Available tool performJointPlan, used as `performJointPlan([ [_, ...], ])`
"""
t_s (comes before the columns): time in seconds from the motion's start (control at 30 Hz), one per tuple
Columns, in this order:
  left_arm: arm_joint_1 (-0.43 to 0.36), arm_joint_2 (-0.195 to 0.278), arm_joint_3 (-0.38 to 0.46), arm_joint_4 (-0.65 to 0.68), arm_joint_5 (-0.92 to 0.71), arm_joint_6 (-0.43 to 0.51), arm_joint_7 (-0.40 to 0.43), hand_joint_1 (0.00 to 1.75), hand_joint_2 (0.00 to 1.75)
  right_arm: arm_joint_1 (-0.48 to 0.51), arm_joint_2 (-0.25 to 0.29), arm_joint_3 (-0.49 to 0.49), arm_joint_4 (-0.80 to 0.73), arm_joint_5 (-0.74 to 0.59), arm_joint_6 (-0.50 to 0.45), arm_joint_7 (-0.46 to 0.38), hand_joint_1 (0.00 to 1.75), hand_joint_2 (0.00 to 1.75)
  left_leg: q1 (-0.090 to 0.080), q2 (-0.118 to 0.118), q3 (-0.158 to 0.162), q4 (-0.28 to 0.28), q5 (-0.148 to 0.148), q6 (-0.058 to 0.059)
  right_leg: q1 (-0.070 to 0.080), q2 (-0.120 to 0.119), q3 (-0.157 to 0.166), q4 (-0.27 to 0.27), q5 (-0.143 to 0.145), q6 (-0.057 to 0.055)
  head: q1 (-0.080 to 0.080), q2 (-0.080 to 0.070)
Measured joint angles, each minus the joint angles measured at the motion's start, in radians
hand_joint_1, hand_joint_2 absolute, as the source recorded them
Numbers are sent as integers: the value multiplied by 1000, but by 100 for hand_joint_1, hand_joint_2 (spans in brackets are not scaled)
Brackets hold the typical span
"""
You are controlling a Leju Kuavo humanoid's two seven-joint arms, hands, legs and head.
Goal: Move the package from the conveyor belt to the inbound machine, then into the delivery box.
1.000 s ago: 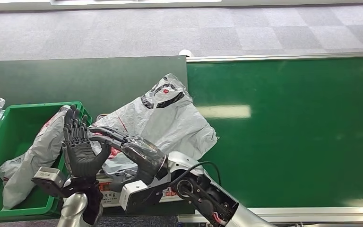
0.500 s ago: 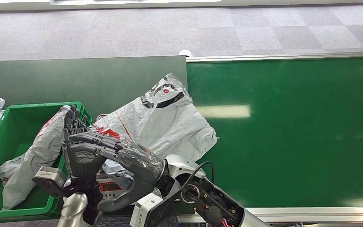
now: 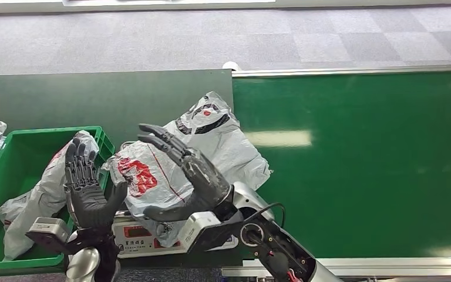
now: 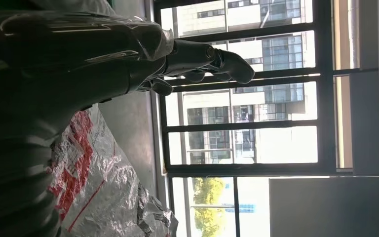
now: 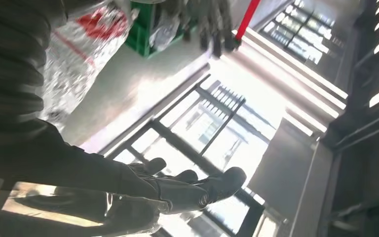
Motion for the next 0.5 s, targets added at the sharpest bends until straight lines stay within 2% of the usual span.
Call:
performJointPlan([
  [0.13, 25, 1, 21, -22, 0, -11, 0, 0, 175, 62, -67, -150, -8, -42, -95, -17, 0, 175, -1, -1, 0, 0, 0, 0, -1, -1, 1, 0, 0, 0, 0, 0],
  [0.23, 33, 2, 30, -31, 0, -12, 0, 0, 175, 97, -105, -234, -26, -53, -104, -29, 0, 175, -1, 0, 0, 0, 0, 0, -1, 0, 0, 0, 0, 0, 0, 0],
  [0.5, 39, 2, 35, -39, 0, -12, 0, 0, 175, 137, -135, -306, -51, -45, -107, -24, 0, 175, 0, 0, 0, 0, 0, 0, 0, 0, 0, 0, 0, 0, 0, 0],
])
